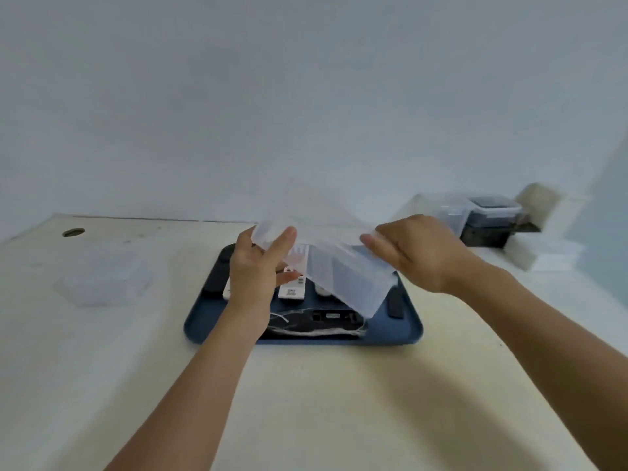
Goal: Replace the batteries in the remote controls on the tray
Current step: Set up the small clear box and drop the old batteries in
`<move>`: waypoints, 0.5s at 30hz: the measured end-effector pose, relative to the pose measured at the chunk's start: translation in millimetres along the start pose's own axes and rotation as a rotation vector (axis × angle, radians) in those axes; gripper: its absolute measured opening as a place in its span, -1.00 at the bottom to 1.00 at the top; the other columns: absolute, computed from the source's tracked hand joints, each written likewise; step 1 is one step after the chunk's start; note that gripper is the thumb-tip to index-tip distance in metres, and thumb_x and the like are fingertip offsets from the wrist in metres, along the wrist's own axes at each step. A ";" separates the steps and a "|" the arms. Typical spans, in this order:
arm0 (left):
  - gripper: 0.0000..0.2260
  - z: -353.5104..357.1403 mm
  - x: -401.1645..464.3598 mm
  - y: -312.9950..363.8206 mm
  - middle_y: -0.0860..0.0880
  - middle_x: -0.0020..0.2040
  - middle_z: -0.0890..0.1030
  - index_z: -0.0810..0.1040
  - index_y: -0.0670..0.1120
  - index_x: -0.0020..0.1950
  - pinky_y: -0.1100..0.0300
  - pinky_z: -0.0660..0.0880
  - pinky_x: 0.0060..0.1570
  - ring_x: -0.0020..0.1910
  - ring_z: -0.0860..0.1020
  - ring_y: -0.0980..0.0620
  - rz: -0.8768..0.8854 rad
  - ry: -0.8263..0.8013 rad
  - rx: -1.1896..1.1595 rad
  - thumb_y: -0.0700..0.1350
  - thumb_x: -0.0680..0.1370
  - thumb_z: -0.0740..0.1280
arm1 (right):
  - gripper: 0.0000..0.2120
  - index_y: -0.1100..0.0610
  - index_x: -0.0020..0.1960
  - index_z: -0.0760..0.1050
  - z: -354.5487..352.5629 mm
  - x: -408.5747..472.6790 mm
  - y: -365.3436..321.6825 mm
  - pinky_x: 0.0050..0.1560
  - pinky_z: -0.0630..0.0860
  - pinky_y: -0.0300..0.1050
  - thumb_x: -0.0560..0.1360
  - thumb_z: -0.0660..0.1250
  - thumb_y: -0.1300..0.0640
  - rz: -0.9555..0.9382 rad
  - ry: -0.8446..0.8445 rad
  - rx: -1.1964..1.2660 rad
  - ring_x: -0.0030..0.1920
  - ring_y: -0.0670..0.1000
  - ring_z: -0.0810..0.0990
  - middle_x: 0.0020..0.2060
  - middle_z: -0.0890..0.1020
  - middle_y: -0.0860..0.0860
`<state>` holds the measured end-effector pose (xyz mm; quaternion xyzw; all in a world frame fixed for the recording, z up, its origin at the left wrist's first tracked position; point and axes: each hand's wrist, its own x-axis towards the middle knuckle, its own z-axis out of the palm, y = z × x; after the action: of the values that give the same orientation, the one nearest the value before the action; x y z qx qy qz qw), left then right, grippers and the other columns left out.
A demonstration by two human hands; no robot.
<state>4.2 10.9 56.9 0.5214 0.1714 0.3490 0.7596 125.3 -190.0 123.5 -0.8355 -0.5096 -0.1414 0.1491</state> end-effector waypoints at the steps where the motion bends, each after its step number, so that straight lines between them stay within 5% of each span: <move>1: -0.28 6.5 -0.5 -1.1 -0.15 0.15 0.66 0.52 -0.05 0.34 0.00 0.63 -0.12 0.03 0.69 -0.15 -0.025 -0.046 -0.020 0.15 0.24 0.57 | -0.41 0.07 -0.32 0.52 -7.9 -4.9 16.0 -0.27 0.36 -0.10 0.60 -0.02 -0.27 0.113 0.011 0.136 -0.40 -0.10 0.44 -0.50 0.46 -0.08; 3: -0.20 13.7 -3.2 -2.9 -0.13 0.19 0.62 0.46 -0.05 0.42 -0.04 0.63 -0.10 0.09 0.67 -0.14 -0.079 -0.152 -0.065 0.11 0.22 0.58 | -0.44 0.10 -0.21 0.63 -14.7 -10.0 46.5 -0.21 0.36 -0.17 0.62 0.05 -0.24 0.307 0.098 0.347 -0.32 -0.10 0.50 -0.40 0.55 -0.09; 6: -0.22 34.7 -12.2 -16.0 -0.11 0.32 0.50 0.42 0.15 0.44 -0.04 0.64 -0.18 0.16 0.63 -0.15 -0.119 -0.284 -0.079 -0.16 0.30 0.64 | -0.59 0.11 -0.11 0.51 -12.1 -22.5 74.6 -0.28 0.35 -0.10 0.58 0.22 -0.24 0.519 0.370 0.177 -0.35 0.00 0.50 -0.40 0.54 0.02; 9: -0.17 62.2 -21.1 -29.0 0.00 0.47 0.32 0.34 0.28 0.46 0.00 0.65 -0.04 0.13 0.67 -0.03 -0.102 -0.304 -0.063 -0.30 0.37 0.56 | -0.69 -0.02 0.05 0.49 -17.2 -40.3 56.1 -0.41 0.29 -0.19 0.51 0.33 -0.24 0.447 0.547 0.284 -0.51 -0.10 0.39 -0.53 0.45 -0.05; 13: -0.11 89.7 -21.4 -35.7 0.21 0.37 0.30 0.26 0.31 0.51 0.00 0.66 0.01 0.23 0.59 0.00 -0.097 -0.342 -0.078 -0.36 0.40 0.54 | -0.37 -0.17 0.25 0.51 -19.2 -51.7 32.1 -0.19 0.39 -0.19 0.30 0.36 -0.47 0.321 0.001 0.167 -0.23 -0.12 0.46 -0.37 0.43 -0.25; 15: -0.05 95.4 -21.4 -42.1 0.23 0.35 0.30 0.28 0.34 0.49 -0.06 0.65 0.04 0.29 0.56 -0.07 -0.105 -0.396 -0.058 -0.34 0.32 0.60 | -0.45 -0.14 0.14 0.56 -18.0 -50.0 40.3 -0.14 0.41 -0.15 0.30 0.40 -0.46 0.345 -0.098 0.036 -0.12 -0.06 0.52 -0.27 0.48 -0.26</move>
<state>63.7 -77.4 54.3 0.5481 0.0353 0.2045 0.8103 137.7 -255.2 116.3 -0.9137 -0.3676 -0.0637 0.1611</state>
